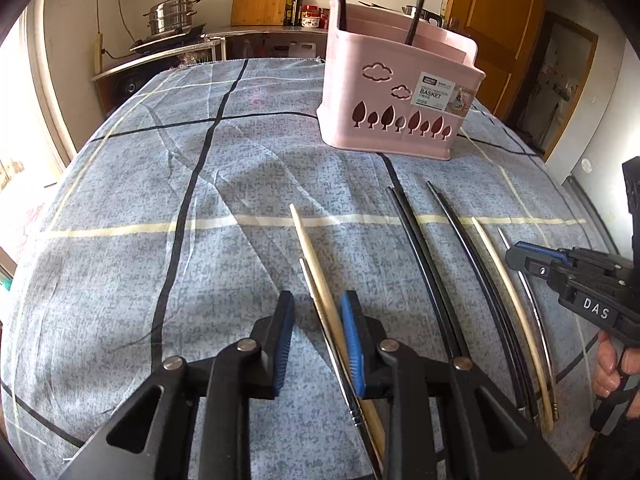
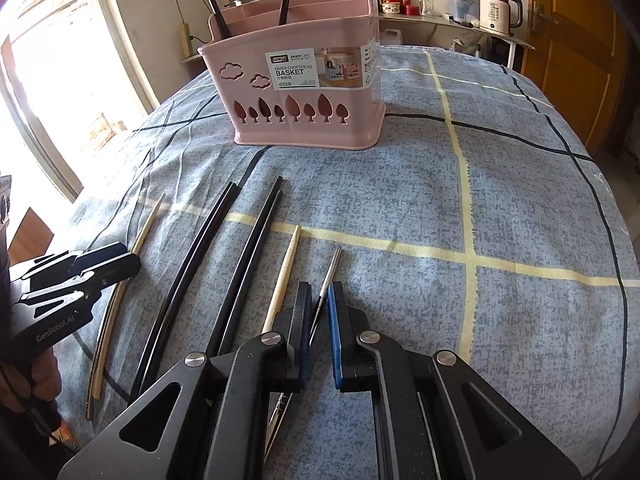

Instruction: Organize utensils

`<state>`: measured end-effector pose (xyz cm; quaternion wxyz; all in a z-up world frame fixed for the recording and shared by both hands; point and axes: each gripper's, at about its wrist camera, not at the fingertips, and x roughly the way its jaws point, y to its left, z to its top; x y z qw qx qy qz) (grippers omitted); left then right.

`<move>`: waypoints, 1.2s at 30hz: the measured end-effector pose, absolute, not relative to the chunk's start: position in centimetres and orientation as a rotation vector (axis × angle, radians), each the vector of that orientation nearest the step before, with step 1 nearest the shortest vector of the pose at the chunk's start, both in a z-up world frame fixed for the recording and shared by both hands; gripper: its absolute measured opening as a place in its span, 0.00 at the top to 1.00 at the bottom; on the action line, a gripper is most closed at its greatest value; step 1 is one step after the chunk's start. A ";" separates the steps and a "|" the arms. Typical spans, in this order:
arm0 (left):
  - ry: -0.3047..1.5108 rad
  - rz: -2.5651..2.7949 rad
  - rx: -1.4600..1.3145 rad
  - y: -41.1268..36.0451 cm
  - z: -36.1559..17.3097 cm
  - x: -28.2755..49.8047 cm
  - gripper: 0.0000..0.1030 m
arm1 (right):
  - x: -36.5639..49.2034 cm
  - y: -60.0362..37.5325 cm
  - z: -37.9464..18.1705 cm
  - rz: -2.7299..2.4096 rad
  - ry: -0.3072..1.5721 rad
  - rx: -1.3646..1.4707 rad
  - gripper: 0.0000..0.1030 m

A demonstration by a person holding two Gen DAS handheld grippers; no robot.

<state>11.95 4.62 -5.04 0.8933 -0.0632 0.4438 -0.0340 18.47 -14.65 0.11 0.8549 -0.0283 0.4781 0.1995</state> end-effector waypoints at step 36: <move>0.942 -0.032 -0.071 5.4 -5.2 13.5 0.91 | 20.1 -13.9 0.2 0.385 1.014 -0.097 0.93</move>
